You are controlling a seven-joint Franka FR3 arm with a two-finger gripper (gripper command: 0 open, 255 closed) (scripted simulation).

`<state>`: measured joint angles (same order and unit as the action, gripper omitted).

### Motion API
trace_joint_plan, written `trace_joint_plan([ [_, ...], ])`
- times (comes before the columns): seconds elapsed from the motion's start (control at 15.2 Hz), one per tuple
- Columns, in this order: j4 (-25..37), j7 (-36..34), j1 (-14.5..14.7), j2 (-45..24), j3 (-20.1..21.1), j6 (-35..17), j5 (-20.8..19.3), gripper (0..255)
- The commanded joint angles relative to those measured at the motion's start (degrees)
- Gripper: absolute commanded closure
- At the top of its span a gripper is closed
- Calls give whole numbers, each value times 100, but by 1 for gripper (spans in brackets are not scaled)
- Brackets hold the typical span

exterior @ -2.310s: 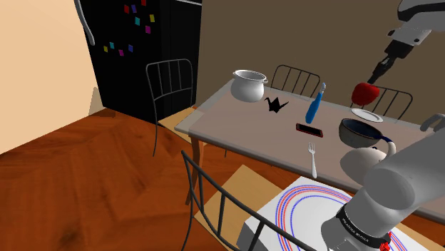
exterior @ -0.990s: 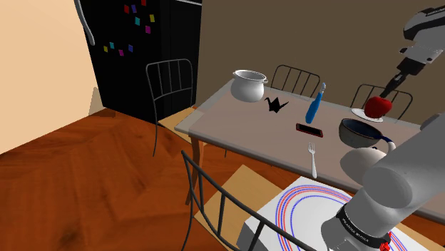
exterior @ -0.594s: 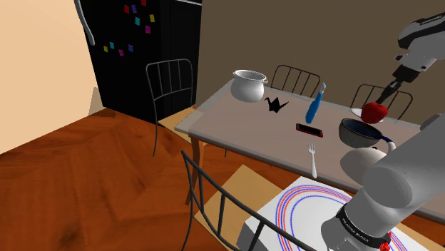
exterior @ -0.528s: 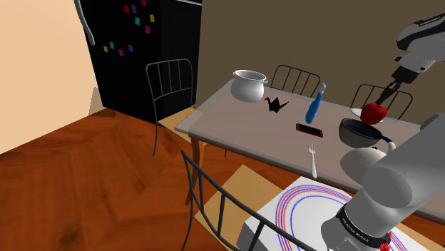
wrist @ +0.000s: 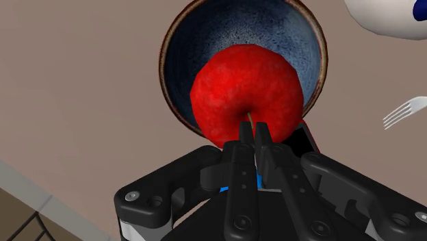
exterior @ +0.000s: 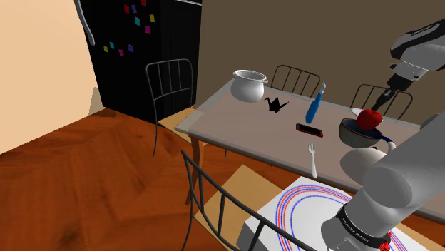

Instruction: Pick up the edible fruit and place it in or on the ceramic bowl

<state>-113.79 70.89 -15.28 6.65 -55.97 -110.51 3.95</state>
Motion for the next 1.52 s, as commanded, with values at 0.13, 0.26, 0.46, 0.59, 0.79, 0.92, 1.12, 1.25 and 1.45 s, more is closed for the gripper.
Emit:
trace_joint_plan([
  [0.13,-11,1,-1,2,0,-12,-1,255],
  [0.26,-11,1,-1,2,0,-12,-1,255],
  [0.46,-11,1,-1,2,0,-12,-1,0],
  [0.59,-11,1,-1,2,0,-12,-1,0],
  [0.79,313,-63,-17,95,26,363,-88,0],
  [0.92,631,-90,-27,133,34,703,-125,0],
  [1.12,631,-90,-26,134,33,703,-125,0],
  [1.25,631,-90,-26,133,33,703,-125,0],
  [1.45,631,-90,-26,133,33,703,-125,0],
])
